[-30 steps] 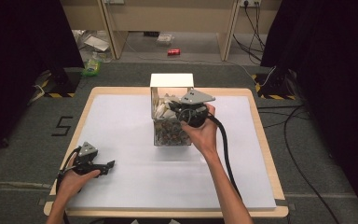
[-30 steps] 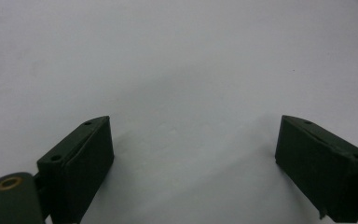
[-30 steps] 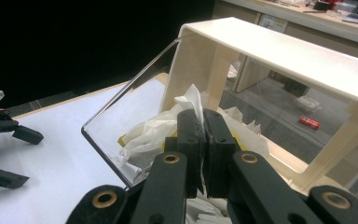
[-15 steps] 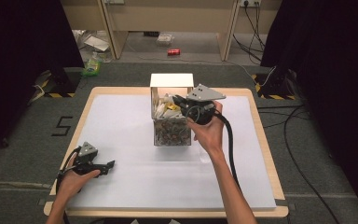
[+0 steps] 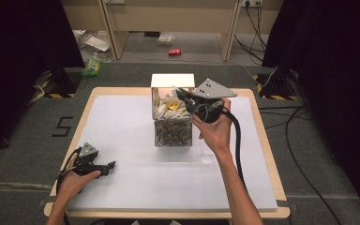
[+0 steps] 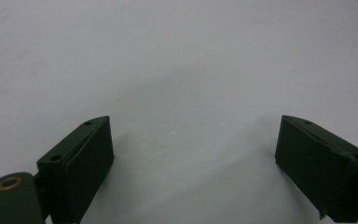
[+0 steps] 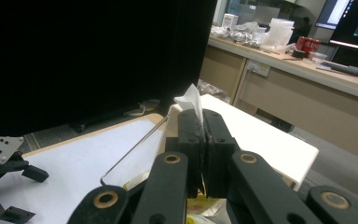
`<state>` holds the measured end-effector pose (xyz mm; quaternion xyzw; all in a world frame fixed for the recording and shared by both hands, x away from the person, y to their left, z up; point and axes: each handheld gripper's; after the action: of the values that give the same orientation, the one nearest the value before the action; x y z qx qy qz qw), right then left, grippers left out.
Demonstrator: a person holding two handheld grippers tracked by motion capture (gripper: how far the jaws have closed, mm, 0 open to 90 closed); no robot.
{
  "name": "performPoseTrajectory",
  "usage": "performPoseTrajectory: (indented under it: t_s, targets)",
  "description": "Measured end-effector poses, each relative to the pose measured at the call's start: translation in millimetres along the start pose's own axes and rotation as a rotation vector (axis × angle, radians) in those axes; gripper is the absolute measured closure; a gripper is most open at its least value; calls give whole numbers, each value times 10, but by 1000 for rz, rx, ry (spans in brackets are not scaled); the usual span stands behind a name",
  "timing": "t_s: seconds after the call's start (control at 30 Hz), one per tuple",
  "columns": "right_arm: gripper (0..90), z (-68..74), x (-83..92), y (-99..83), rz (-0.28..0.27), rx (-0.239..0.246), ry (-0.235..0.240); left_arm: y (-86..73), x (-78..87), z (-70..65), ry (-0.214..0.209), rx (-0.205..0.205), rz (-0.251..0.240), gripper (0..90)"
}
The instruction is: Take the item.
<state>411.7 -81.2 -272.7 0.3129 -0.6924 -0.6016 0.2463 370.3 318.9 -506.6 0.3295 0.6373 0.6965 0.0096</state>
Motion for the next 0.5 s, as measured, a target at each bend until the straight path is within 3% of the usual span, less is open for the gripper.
performPoseTrajectory:
  t_s: [0.5]
  targets:
    - [880,-58,281,90,-19,2,-30,0,0,0,0,-1,0,106]
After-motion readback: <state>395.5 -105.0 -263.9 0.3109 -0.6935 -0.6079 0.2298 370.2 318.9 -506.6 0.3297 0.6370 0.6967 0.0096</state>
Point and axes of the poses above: each handheld gripper's, and its own axes: x roughly backward along the jaws, y roughly out of its top, z roughly to its left, and after that the axes turned 15 degrees about -z, right-handed
